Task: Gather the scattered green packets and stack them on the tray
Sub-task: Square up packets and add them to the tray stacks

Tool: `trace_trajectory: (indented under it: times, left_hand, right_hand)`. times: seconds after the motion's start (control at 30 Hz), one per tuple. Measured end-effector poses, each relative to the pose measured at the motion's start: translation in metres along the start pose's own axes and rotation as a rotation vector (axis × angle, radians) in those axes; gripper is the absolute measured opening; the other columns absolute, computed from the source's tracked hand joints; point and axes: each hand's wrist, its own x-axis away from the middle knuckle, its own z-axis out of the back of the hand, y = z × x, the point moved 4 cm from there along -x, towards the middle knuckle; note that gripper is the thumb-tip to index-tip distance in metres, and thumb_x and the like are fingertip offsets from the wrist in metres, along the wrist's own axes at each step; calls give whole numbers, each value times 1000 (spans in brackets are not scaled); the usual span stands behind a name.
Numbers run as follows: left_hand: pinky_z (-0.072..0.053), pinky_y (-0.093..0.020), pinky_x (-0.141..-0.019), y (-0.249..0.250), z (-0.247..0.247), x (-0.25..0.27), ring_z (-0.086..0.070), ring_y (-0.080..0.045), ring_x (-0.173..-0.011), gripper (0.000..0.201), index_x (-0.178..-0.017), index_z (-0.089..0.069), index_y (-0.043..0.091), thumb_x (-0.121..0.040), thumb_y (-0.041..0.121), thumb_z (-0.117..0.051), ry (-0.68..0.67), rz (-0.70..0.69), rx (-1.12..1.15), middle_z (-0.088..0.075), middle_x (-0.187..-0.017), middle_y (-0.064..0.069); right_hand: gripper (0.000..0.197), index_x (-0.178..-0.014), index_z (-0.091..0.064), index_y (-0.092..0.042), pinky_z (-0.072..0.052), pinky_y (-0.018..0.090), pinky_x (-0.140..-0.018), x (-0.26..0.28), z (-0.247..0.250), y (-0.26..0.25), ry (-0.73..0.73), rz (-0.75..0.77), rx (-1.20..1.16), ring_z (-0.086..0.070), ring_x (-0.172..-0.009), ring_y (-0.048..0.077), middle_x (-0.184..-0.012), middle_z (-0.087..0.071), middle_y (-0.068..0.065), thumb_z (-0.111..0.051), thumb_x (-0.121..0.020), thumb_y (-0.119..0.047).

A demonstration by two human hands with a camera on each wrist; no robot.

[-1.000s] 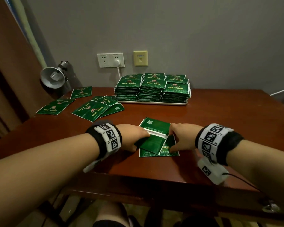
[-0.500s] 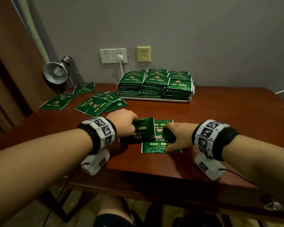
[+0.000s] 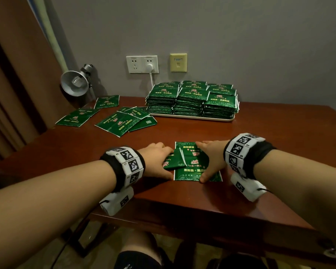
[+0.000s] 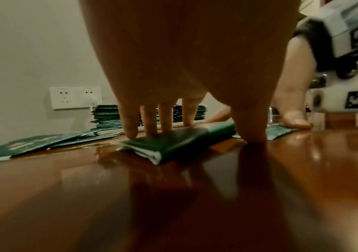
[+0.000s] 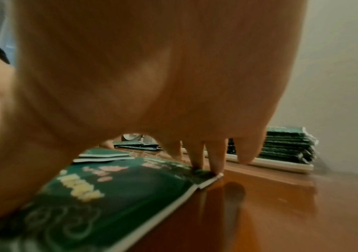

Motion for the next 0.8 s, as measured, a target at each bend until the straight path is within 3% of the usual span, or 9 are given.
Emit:
trace_trajectory:
  times: [0.2, 0.33, 0.43, 0.5, 0.53, 0.57, 0.63, 0.73, 0.8]
  left_hand:
    - [-40, -39, -105, -6, 5, 5, -40, -19, -124, 75, -147, -31, 26, -81, 18, -65, 2, -35, 74, -45, -131, 0]
    - [-38, -43, -106, -12, 11, 12, -29, -17, -130, 79, -145, -35, 37, -80, -3, -54, 7, -74, 64, -43, -139, 10]
    - [-39, -39, -105, -17, 13, 15, -18, -19, -139, 94, -143, -34, 48, -73, -14, -45, 72, -13, 62, -23, -153, 11]
    - [-44, -40, -102, -26, 15, 13, -28, -24, -135, 83, -145, -32, 41, -78, -6, -47, 185, 178, 143, -23, -151, 0]
    - [-46, -41, -100, -29, 16, 14, -37, -27, -130, 69, -145, -31, 36, -85, 7, -50, 224, 285, 184, -24, -149, -6]
    - [-47, -43, -98, -30, 17, 14, -43, -30, -126, 58, -145, -30, 32, -92, 26, -50, 213, 372, 194, -24, -148, -11]
    - [-44, -49, -102, -24, 10, 13, -42, -37, -130, 67, -150, -23, 31, -93, 63, -36, 52, 473, 129, -16, -154, -14]
    - [-30, -56, -111, -7, -2, 11, -25, -42, -140, 82, -154, -16, 30, -87, 77, -22, -79, 507, 57, -9, -158, -13]
    - [-30, -56, -111, 0, -4, 9, -26, -43, -138, 80, -151, -22, 30, -86, 77, -30, -74, 498, 27, -15, -155, -13]
  right_hand:
    - [117, -147, -30, -16, -48, 39, -94, -7, 12, -9, 104, 32, 95, -49, -121, 26, -135, -46, 6, -77, -56, -72]
    - [66, -119, -53, -17, -52, 34, -75, -2, 17, -7, 157, 23, 55, -60, -96, 22, -109, -61, 1, -74, -73, -59]
    - [35, -95, -60, -21, -55, 35, -69, 2, 22, 2, 237, 1, 20, -62, -80, 20, -88, -63, -2, -71, -80, -51]
    - [30, -89, -64, -22, -54, 33, -65, 7, 26, 7, 278, -23, -17, -62, -74, 19, -80, -63, -3, -71, -80, -49]
    - [28, -87, -65, -22, -54, 32, -63, 9, 28, 9, 298, -29, -41, -62, -73, 19, -78, -63, -3, -72, -79, -48]
    - [26, -84, -65, -23, -53, 31, -62, 12, 31, 10, 314, -31, -63, -62, -72, 18, -77, -63, -3, -72, -79, -47]
    - [26, -83, -65, -21, -49, 28, -58, 17, 35, 11, 339, -22, -110, -62, -73, 19, -77, -63, -3, -72, -80, -47]
    - [51, -113, -65, -16, -54, 33, -77, 19, 38, 9, 360, -9, -152, -63, -92, 20, -102, -68, 0, -65, -83, -58]
    - [66, -130, -58, -14, -52, 36, -90, 22, 40, 8, 371, -6, -170, -61, -106, 21, -120, -64, 3, -59, -85, -63]
